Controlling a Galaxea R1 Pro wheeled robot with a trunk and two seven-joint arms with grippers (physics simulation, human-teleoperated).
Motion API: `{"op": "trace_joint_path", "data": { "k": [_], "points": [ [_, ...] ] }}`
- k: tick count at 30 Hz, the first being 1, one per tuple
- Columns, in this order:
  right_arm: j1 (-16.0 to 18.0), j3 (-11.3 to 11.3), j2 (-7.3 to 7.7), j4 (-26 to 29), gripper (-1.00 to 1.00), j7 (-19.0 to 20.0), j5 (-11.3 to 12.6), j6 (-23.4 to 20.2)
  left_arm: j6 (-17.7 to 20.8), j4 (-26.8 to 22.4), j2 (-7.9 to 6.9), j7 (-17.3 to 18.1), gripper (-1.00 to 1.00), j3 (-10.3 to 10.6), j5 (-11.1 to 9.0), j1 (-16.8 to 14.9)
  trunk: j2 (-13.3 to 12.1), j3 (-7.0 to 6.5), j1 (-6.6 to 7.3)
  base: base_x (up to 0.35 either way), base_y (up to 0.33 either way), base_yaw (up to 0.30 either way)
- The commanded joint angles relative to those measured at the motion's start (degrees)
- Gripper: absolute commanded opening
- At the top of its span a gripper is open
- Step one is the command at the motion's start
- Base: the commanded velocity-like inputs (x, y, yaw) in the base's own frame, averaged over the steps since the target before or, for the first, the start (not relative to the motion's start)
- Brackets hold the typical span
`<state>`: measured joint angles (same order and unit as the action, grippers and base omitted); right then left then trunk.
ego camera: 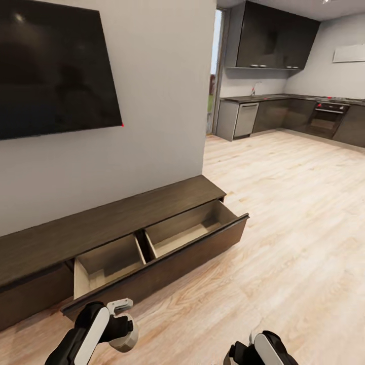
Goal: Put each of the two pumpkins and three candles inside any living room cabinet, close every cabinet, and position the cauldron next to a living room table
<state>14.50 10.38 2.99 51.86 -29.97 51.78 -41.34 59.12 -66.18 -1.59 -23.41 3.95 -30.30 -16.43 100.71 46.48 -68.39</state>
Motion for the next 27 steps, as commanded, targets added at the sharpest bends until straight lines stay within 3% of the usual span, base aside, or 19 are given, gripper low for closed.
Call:
{"op": "trace_joint_path", "data": {
  "k": [1, 14, 18, 27],
  "points": [
    [0.0, 0.0, 0.00, 0.0, -1.00, 0.0, 0.0, 0.0, 0.0, 0.0, 0.00, 0.1, -1.00, 0.0, 0.0, 0.0, 0.0, -0.02, 0.00, 0.000, 0.000, -0.259],
    [0.0, 0.0, 0.07, 0.0, -1.00, 0.0, 0.1, 0.0, -0.1, 0.0, 0.01, 0.4, -1.00, 0.1, -0.1, 0.0, 0.0, -0.21, 0.00, 0.000, -0.033, -0.262],
    [0.0, 0.0, 0.00, 0.0, -1.00, 0.0, 0.0, -0.1, -0.1, 0.0, 0.01, 0.4, -1.00, 1.3, 0.0, 0.0, 0.0, -0.32, 0.00, 0.000, -0.007, -0.275],
    [0.0, 0.0, 0.08, 0.0, -1.00, 0.0, 0.1, -0.1, -0.1, 0.0, 0.00, 0.4, -1.00, 1.5, 0.0, 0.0, 0.0, -0.69, 0.00, 0.000, 0.000, -0.253]
  ]
}}
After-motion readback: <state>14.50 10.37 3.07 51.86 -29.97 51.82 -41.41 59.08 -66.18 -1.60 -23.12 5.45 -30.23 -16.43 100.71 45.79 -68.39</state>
